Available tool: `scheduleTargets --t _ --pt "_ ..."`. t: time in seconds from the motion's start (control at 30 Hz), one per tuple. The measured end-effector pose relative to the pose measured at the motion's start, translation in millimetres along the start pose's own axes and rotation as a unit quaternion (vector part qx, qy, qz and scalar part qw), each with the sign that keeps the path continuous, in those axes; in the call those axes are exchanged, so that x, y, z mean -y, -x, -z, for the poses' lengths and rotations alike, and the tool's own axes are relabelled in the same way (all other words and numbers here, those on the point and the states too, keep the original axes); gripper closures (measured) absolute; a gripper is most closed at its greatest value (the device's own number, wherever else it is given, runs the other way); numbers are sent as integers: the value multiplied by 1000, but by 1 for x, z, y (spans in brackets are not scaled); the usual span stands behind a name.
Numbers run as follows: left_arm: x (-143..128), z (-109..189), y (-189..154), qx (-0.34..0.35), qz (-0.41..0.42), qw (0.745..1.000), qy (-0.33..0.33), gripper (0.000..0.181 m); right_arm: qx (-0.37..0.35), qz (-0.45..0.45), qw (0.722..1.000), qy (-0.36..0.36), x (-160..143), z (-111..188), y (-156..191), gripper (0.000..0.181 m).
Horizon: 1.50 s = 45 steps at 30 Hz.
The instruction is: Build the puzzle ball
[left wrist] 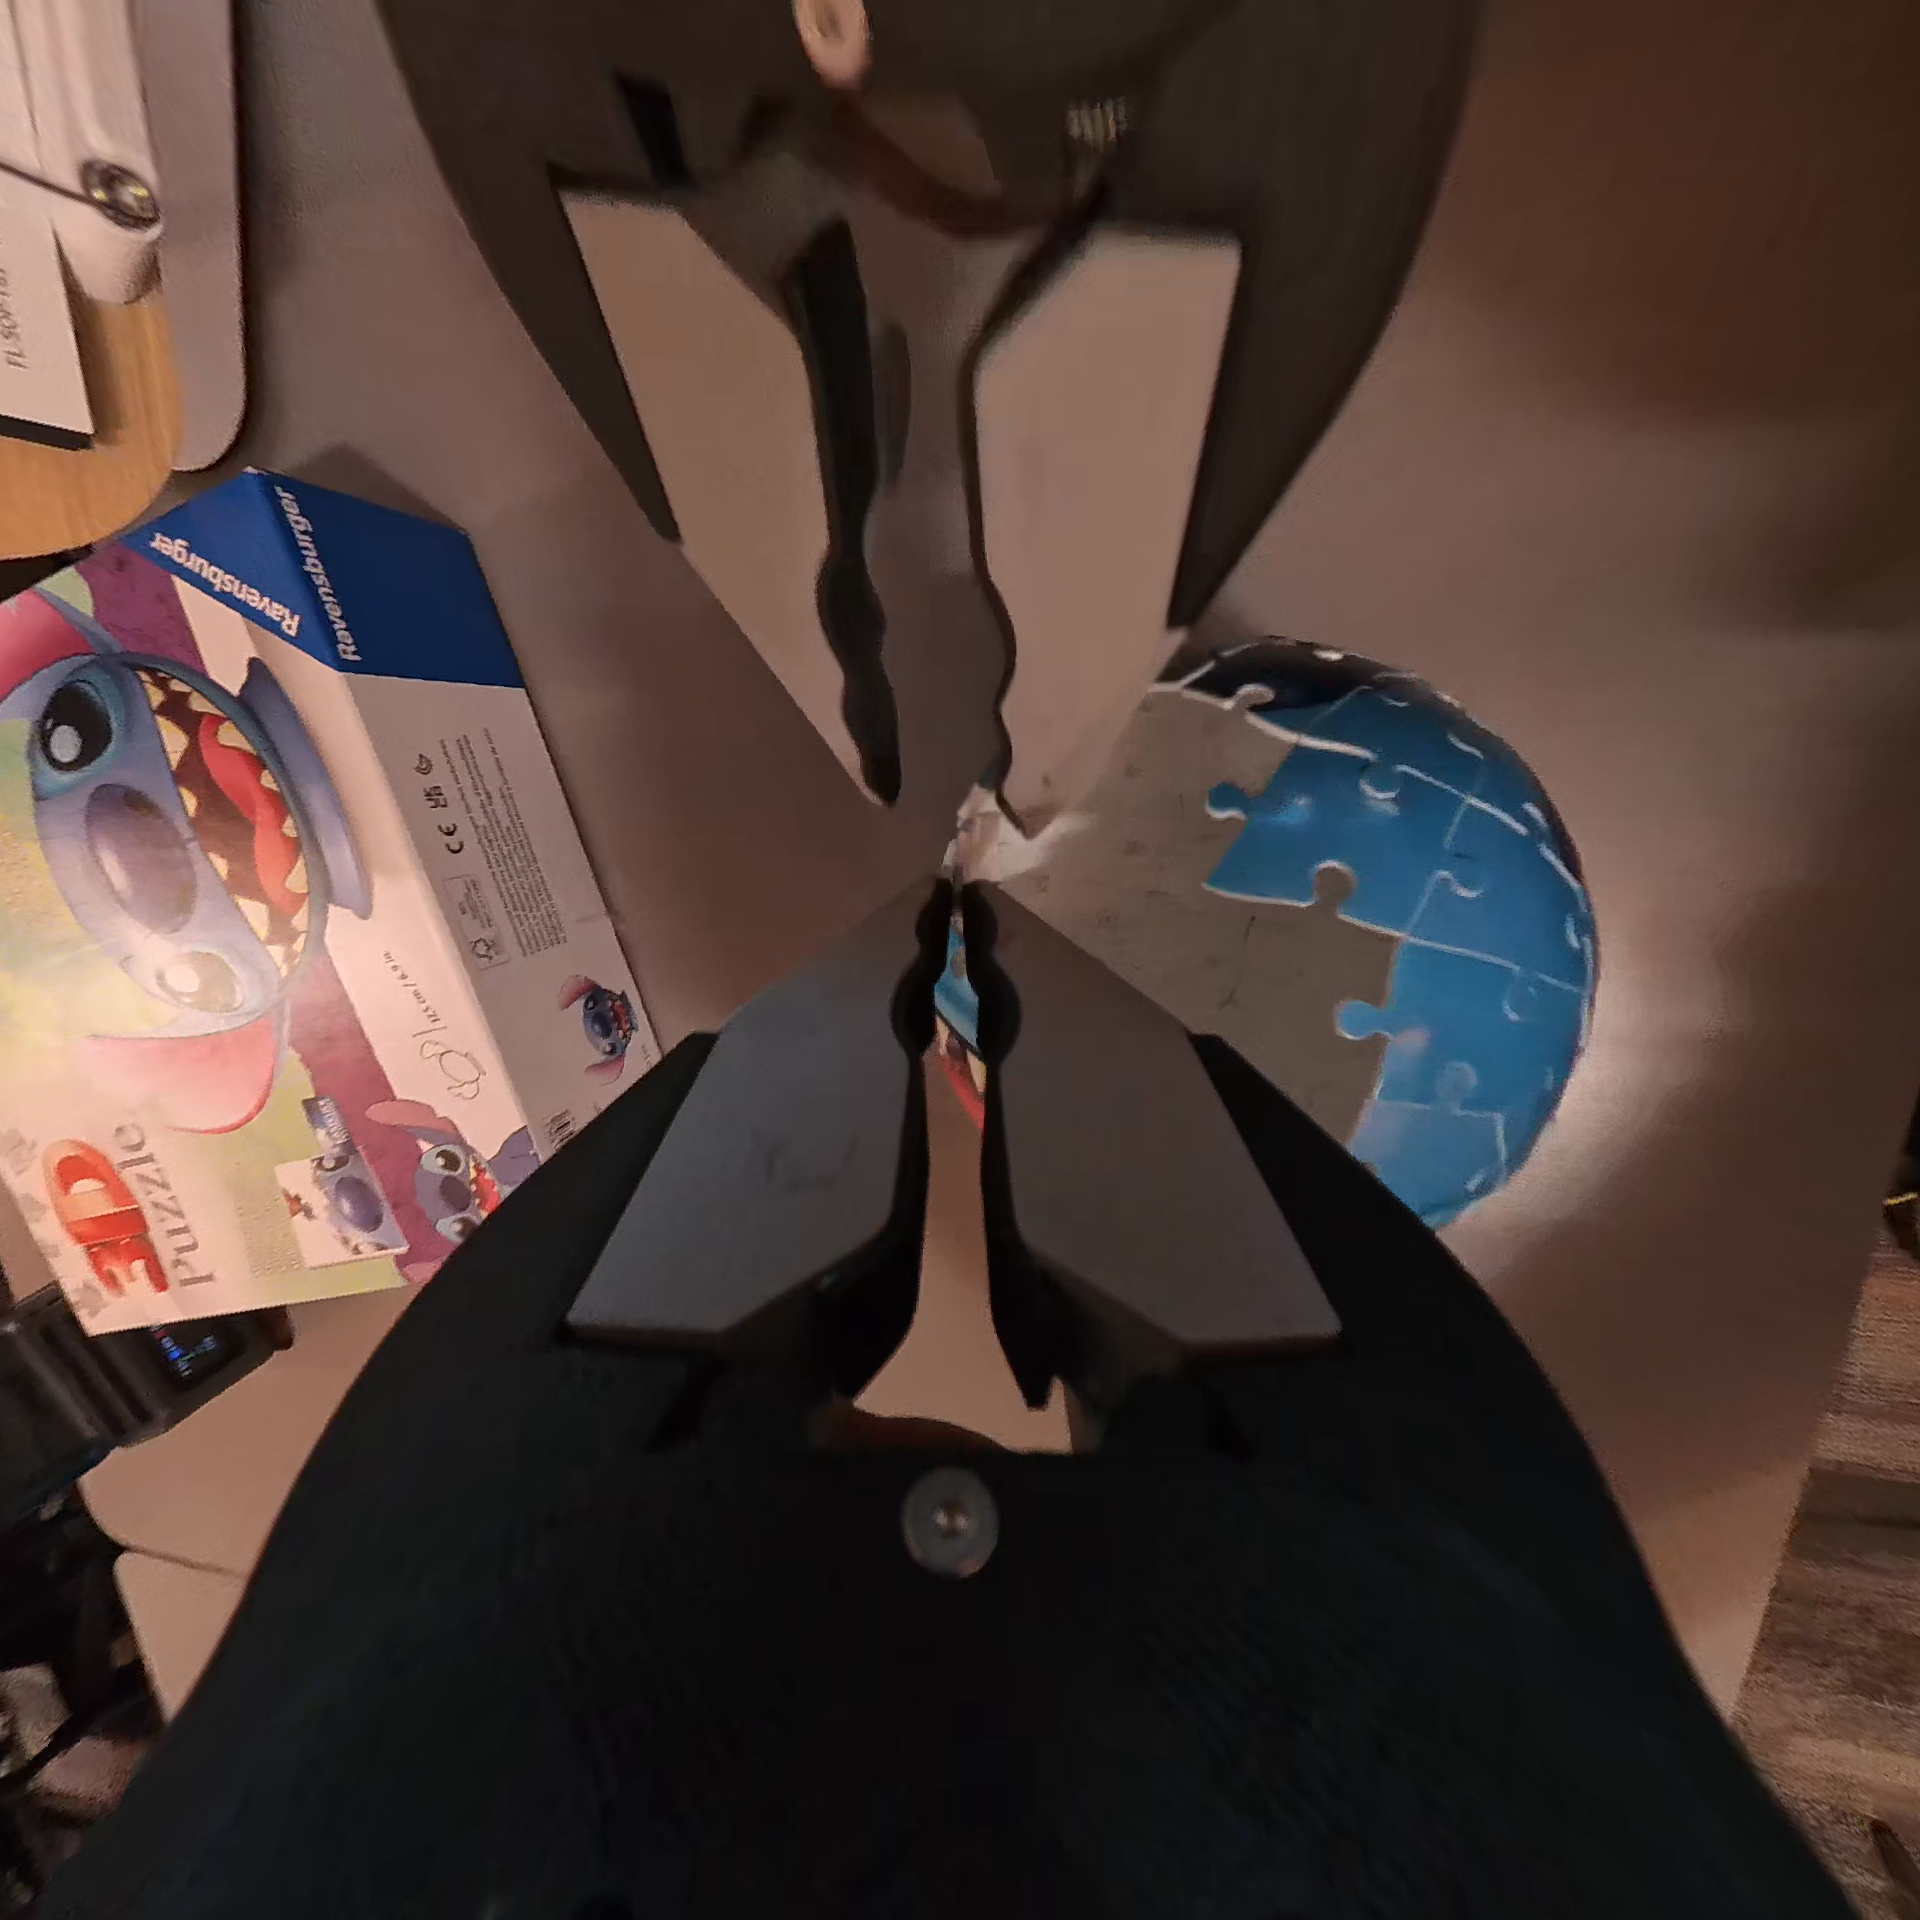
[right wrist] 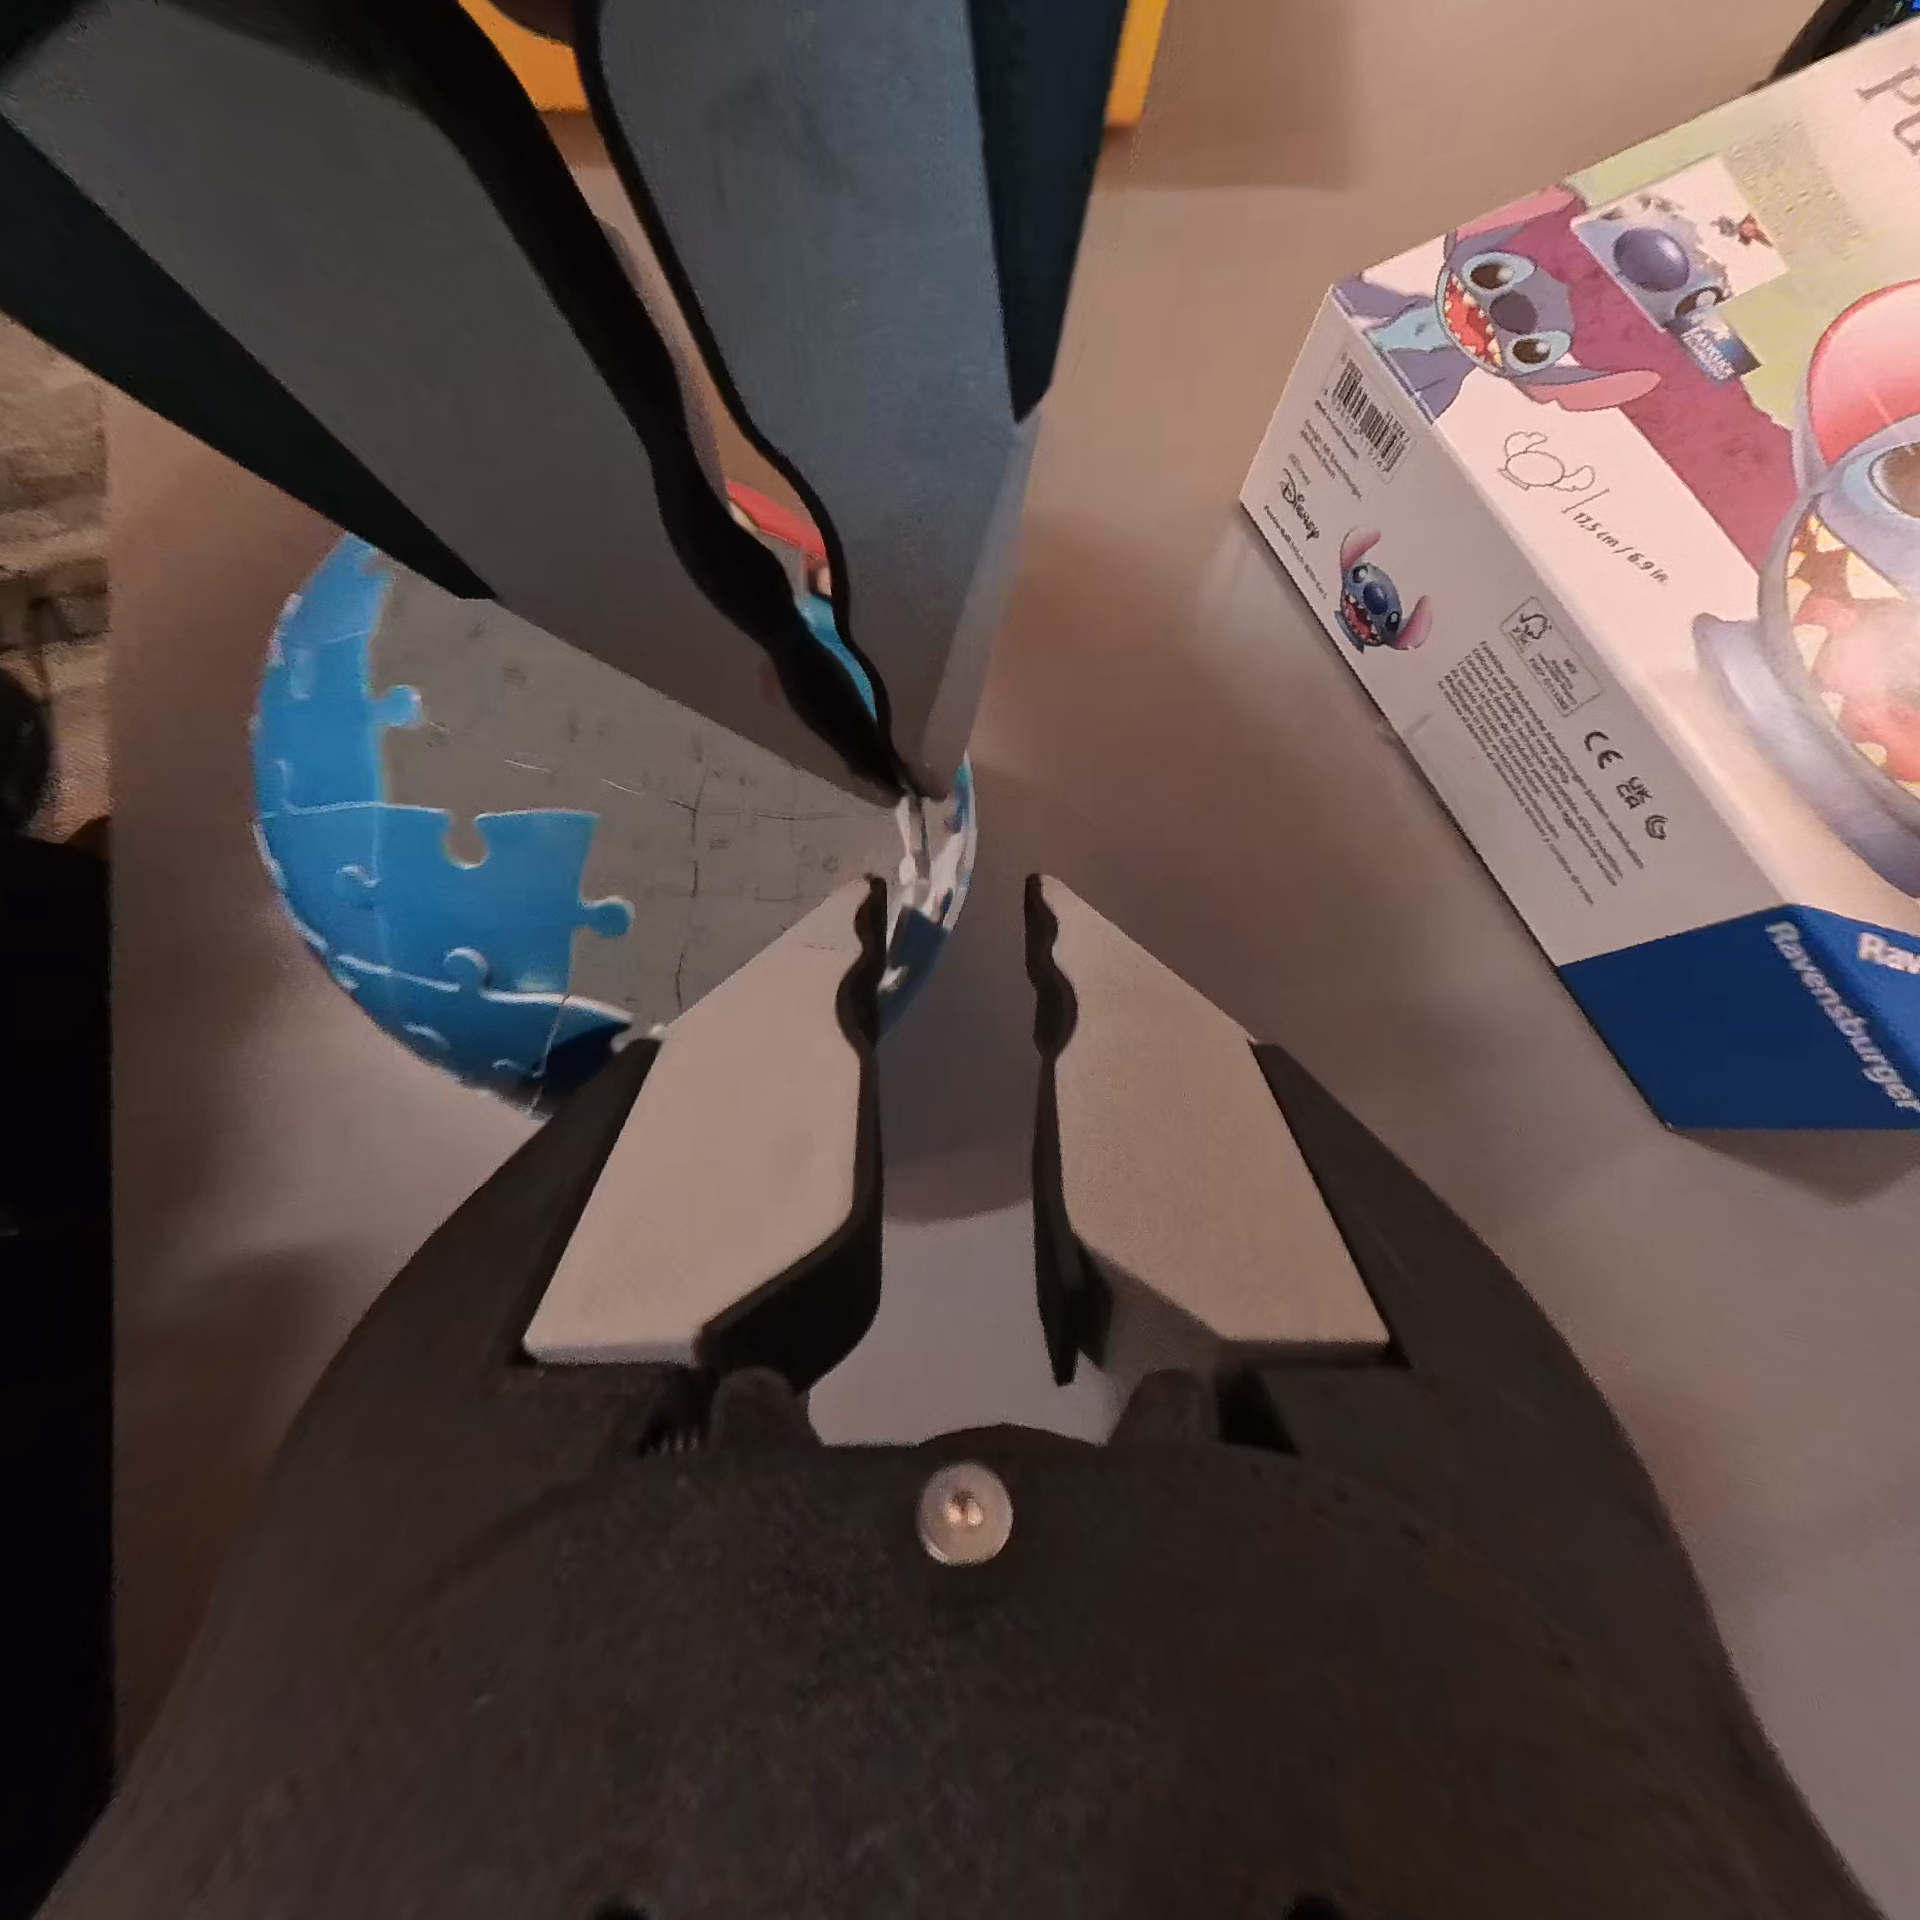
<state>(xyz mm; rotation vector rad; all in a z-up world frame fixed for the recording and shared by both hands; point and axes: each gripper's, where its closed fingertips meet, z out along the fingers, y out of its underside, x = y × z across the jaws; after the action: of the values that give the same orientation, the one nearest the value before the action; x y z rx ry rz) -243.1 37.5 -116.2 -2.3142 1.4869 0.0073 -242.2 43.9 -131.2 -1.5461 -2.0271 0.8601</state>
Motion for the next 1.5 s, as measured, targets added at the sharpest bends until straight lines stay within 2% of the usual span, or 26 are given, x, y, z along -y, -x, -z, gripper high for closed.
scheduleTargets --t 0.2,0.3,0.37,0.5,0.6,0.87,1.07,1.23,1.43,1.5 --pt "-3 2 1 9 4 1000 -5 181 55 -52 996 -44 -2 29 -11 155" --pt "-3 3 1 7 7 1000 -10 181 155 -81 984 -43 -17 25 12 152" --pt "-3 3 0 4 9 1000 -12 181 171 -90 980 -45 -22 18 18 153" --pt "-6 4 0 4 16 1000 -14 181 158 -95 982 -45 -21 10 11 155" --pt "-8 6 0 12 19 1000 -14 181 149 -96 982 -65 -7 9 3 154" --pt "-5 6 1 36 -63 997 -4 181 164 -79 981 -60 1 5 5 152" --pt "-1 4 1 12 -96 995 -3 181 181 -93 975 -88 7 9 -1 152" --pt "1 2 1 18 -129 991 -3 181 142 -104 982 -66 3 8 -4 153" --pt "2 0 0 8 -121 993 -9 181 69 -145 986 -49 5 17 -8 147" --pt "0 -1 1 3 -114 993 -10 181 48 -153 986 -54 6 18 -4 151"
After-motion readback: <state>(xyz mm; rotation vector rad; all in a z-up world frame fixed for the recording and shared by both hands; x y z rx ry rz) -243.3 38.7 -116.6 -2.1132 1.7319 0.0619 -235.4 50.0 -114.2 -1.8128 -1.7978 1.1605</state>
